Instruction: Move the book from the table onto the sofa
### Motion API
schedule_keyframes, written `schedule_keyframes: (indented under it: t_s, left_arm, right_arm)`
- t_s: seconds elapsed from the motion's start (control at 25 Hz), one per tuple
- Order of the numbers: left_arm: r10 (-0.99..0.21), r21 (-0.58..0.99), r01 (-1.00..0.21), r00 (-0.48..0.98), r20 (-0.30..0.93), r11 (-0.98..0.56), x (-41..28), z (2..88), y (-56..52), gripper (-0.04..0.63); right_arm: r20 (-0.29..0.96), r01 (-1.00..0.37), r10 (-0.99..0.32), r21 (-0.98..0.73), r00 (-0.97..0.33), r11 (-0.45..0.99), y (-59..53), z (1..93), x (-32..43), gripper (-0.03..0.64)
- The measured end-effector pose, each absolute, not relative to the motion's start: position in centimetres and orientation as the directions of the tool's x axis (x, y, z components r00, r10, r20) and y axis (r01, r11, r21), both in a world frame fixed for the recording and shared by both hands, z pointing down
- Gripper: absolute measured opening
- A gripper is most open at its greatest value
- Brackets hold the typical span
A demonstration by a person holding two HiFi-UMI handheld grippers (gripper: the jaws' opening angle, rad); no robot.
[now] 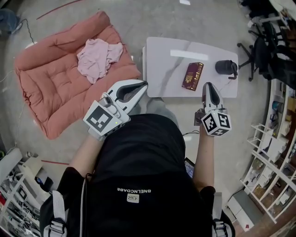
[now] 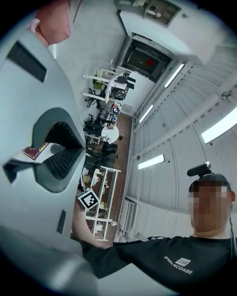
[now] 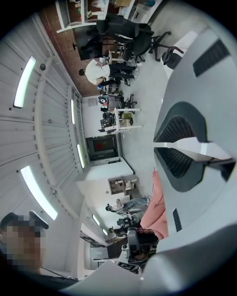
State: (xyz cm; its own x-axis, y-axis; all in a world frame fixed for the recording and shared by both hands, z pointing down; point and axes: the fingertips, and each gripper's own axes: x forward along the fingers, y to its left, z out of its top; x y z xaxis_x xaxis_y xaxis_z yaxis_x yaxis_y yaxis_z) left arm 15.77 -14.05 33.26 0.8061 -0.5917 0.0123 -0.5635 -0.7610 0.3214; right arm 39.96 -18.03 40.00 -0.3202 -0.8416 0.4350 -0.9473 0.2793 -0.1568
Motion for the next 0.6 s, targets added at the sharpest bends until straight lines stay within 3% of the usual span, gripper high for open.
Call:
schedule_keyframes:
  t_s: [0.6]
  left_arm:
    - [-0.677, 0.302, -0.669, 0.730, 0.094, -0.679, 21.2, 33.9, -17.2, 0.014]
  right_arm:
    - [0.598, -0.947, -0.734, -0.194, -0.322, 0.257, -22.4, 49.7, 49.2, 0.029]
